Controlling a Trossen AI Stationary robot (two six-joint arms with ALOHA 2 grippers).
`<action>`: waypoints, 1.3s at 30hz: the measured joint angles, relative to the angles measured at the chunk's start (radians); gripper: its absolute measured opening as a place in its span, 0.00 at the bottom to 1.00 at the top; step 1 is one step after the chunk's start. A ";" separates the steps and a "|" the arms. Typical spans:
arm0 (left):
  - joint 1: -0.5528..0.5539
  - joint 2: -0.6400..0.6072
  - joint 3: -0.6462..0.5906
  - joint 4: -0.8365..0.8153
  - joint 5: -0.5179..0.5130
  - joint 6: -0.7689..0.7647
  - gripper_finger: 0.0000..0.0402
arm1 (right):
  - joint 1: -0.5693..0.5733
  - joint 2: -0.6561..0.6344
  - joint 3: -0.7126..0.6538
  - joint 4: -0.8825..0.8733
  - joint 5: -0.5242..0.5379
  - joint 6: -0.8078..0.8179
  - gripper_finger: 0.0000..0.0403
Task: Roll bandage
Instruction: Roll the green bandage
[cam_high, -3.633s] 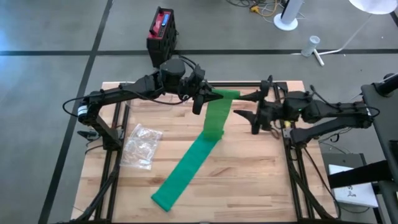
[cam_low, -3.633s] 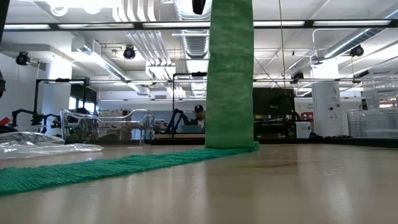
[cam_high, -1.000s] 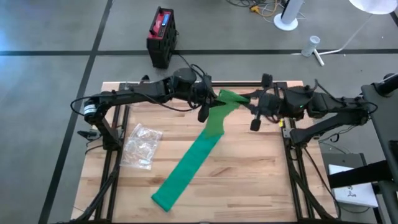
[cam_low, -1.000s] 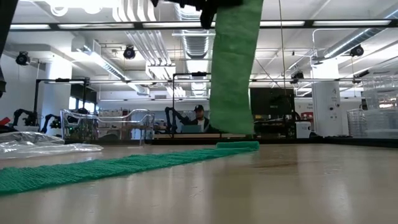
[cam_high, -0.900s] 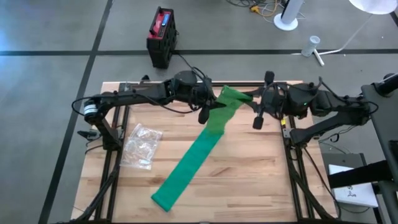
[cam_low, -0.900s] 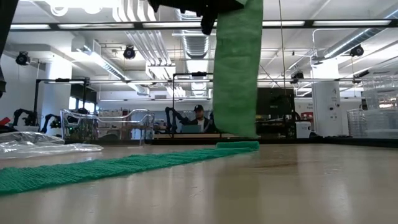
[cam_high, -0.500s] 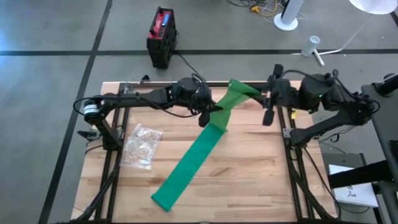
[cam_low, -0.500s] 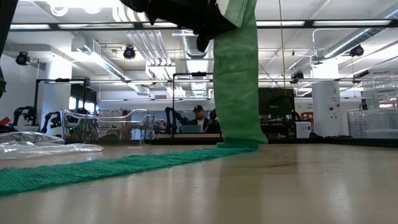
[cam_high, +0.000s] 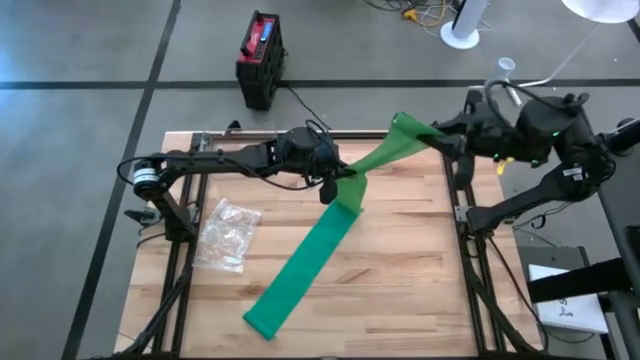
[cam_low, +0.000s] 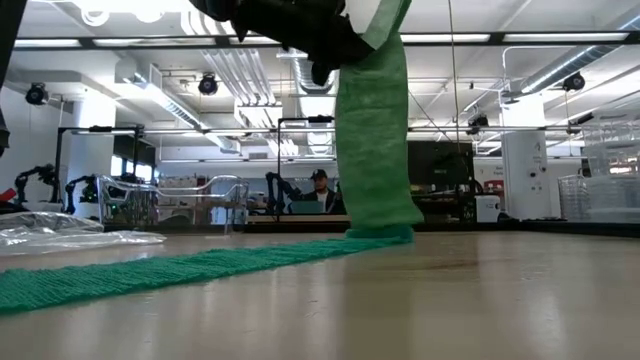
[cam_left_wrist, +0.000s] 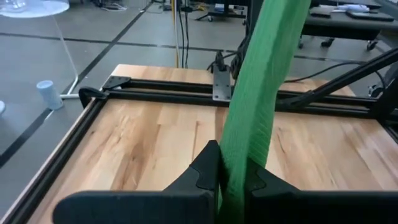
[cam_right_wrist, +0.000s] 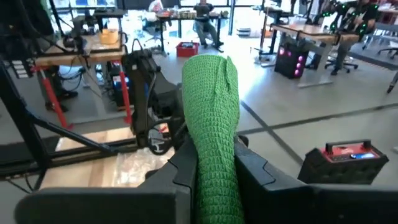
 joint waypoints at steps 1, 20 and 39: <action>0.000 0.000 -0.001 -0.008 -0.002 0.000 0.00 | 0.000 0.001 0.016 -0.015 -0.002 0.001 0.13; -0.003 -0.025 0.037 -0.044 -0.013 0.132 0.04 | 0.000 0.034 -0.027 -0.013 0.037 -0.271 0.13; -0.008 -0.299 0.151 -0.302 -0.126 0.354 0.71 | -0.002 0.025 -0.195 0.209 0.040 -0.542 0.13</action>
